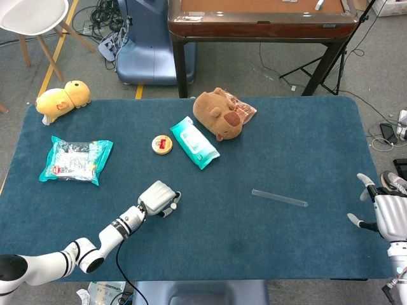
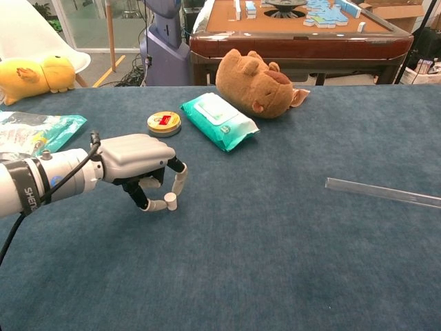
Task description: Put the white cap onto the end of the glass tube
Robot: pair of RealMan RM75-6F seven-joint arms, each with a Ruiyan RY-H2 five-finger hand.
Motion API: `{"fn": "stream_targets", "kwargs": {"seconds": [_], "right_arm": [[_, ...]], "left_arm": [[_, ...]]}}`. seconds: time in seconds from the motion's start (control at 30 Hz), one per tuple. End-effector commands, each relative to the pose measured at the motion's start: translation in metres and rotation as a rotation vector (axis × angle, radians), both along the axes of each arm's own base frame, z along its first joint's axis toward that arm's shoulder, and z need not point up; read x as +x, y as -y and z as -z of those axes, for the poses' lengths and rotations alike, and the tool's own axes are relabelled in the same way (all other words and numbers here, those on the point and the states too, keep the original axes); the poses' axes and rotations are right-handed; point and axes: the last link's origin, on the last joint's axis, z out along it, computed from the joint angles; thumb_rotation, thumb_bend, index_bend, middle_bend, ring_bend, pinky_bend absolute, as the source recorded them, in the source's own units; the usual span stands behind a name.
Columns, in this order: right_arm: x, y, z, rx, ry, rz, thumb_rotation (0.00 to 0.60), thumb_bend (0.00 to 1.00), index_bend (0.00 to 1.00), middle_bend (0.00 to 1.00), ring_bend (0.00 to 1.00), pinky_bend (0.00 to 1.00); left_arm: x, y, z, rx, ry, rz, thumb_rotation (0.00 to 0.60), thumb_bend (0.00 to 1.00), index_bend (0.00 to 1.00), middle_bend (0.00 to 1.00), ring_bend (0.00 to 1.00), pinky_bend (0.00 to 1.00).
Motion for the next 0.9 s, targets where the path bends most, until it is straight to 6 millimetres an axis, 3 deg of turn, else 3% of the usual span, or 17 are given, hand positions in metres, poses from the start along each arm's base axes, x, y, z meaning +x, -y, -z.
{"fn": "stream_targets", "kwargs": {"seconds": [0.03, 0.5, 0.77, 0.9], "right_arm": [[0.000, 0.000, 0.000, 0.000, -0.001, 0.001, 0.600, 0.10, 0.16, 0.49, 0.39, 0.46], [0.000, 0.000, -0.001, 0.000, -0.001, 0.005, 0.600, 0.10, 0.16, 0.49, 0.39, 0.46], [0.009, 0.011, 0.008, 0.054, -0.025, -0.010, 0.600, 0.13, 0.22, 0.51, 0.44, 0.46], [0.026, 0.028, 0.021, 0.142, -0.037, -0.029, 0.600, 0.14, 0.32, 0.60, 0.60, 0.66]], "left_arm": [[0.000, 0.000, 0.000, -0.001, 0.001, -0.002, 0.600, 0.29, 0.50, 1.00, 1.00, 1.00], [0.003, -0.001, -0.006, -0.030, 0.070, -0.066, 0.600, 0.29, 0.52, 1.00, 1.00, 1.00], [-0.001, -0.007, -0.036, -0.050, 0.208, -0.178, 0.600, 0.29, 0.53, 1.00, 1.00, 1.00], [-0.006, -0.006, -0.056, -0.033, 0.252, -0.203, 0.600, 0.29, 0.54, 1.00, 1.00, 1.00]]}}
